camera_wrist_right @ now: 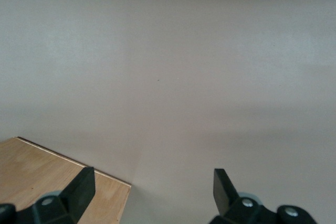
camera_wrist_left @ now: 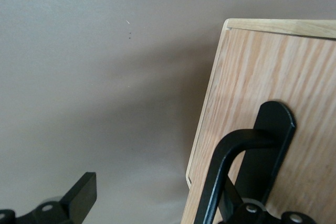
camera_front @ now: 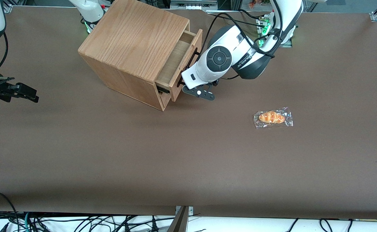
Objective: Open top drawer with left arm
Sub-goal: 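Pull the handle with the left gripper, sliding the drawer outward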
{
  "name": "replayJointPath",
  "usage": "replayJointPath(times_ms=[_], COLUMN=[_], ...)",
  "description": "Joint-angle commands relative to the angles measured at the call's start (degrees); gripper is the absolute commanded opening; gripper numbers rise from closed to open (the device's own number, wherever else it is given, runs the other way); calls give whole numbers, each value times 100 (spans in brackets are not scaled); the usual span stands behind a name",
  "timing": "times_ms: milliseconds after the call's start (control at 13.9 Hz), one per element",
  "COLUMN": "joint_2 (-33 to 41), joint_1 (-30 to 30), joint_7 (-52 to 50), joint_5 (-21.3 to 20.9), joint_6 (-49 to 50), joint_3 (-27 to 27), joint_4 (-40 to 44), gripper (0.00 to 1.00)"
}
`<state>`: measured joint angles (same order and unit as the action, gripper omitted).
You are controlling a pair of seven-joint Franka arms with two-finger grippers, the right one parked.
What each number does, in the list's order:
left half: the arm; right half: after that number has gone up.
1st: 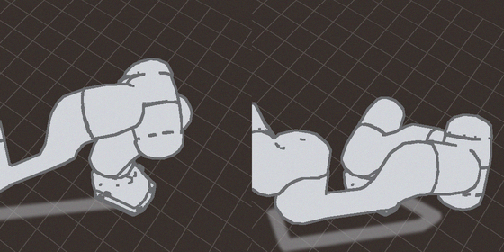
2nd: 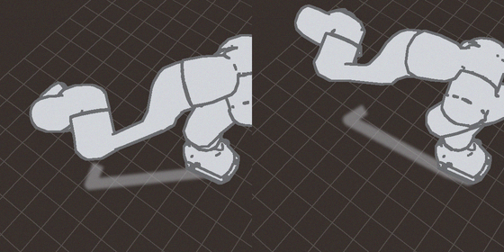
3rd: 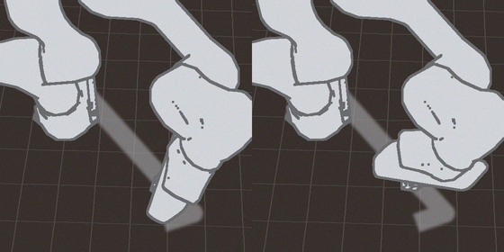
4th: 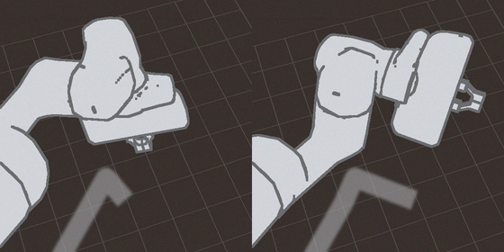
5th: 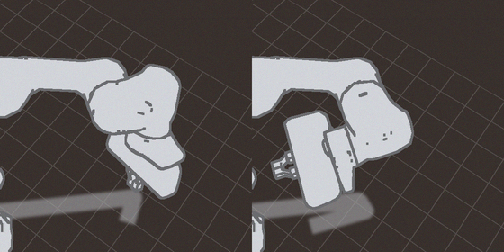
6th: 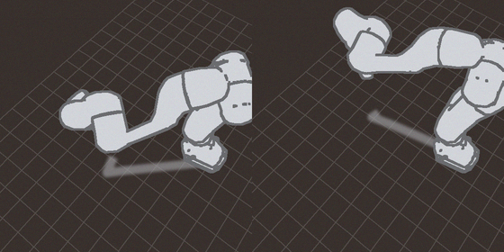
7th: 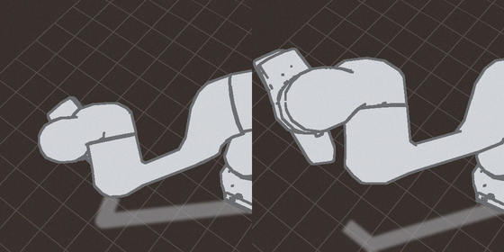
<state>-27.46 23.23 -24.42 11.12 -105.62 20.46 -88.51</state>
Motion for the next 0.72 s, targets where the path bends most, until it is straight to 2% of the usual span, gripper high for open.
replayJointPath(times_ms=[0, 647], joint_2=[241, 356], joint_1=[-231, -381], joint_7=[52, -10], joint_5=[-155, -163], joint_6=[24, 41], joint_3=[46, 37], joint_4=[-263, -412], gripper=[100, 100])
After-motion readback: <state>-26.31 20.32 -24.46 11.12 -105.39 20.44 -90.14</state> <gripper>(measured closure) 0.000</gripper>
